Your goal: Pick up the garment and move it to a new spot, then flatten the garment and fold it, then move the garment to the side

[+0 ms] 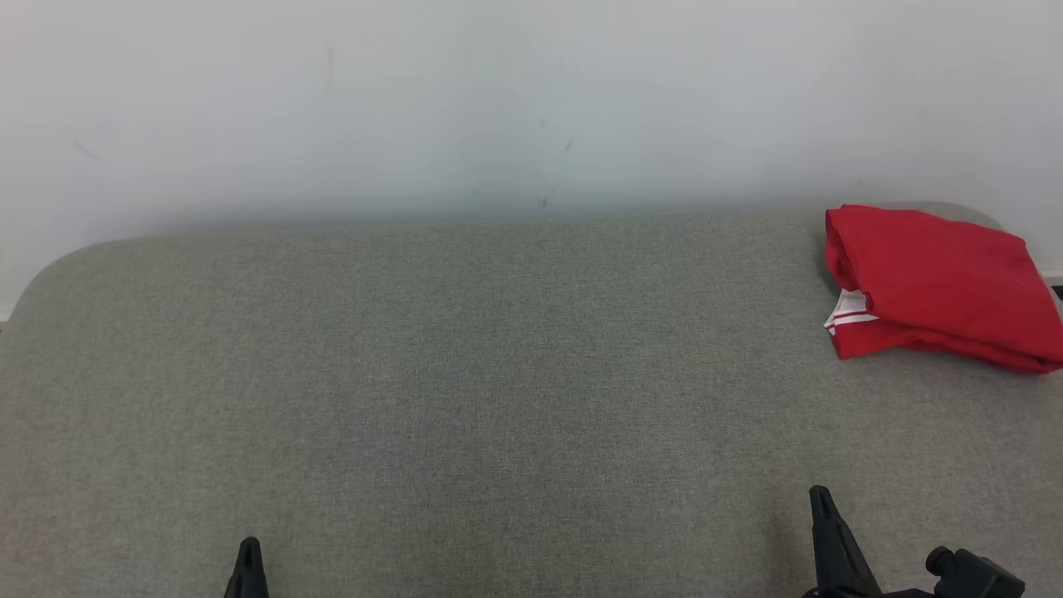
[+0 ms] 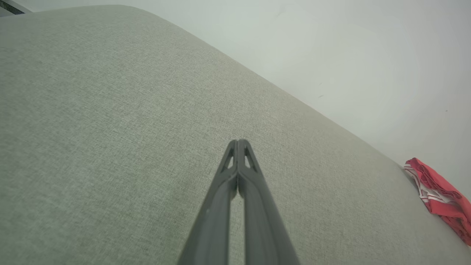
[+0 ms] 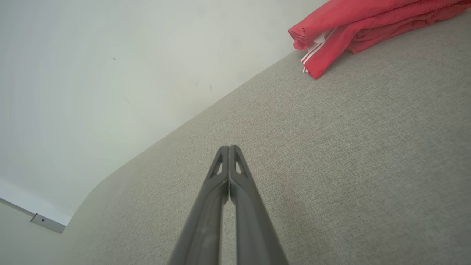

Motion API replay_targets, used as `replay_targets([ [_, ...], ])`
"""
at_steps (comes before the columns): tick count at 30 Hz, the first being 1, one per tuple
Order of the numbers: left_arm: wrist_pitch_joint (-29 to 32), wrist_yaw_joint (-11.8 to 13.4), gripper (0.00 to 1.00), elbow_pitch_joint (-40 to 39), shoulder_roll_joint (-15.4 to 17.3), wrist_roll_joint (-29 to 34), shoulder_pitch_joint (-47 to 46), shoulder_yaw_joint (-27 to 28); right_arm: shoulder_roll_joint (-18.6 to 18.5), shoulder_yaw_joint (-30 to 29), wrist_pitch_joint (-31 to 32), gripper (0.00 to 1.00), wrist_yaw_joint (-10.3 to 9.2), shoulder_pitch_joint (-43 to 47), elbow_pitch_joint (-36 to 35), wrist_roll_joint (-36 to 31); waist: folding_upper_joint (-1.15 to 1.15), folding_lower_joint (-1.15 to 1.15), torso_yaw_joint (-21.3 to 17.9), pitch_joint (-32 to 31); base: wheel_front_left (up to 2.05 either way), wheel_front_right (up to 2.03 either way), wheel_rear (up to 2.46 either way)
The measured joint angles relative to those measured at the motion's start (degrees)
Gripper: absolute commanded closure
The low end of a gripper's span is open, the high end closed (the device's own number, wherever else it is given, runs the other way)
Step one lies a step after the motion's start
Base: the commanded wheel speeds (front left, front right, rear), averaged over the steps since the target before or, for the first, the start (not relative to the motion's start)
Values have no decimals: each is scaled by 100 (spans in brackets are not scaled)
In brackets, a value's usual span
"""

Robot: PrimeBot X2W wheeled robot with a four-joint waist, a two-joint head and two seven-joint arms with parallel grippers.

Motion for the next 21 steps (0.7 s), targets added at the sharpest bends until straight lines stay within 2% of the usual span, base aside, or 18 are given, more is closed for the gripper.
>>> replay_targets([
  [21,441,-144,100,22,1,-1706,-286,126,-36,-100,400,100,0,-275,40,1737,0,0,-9,14,0,0,0],
])
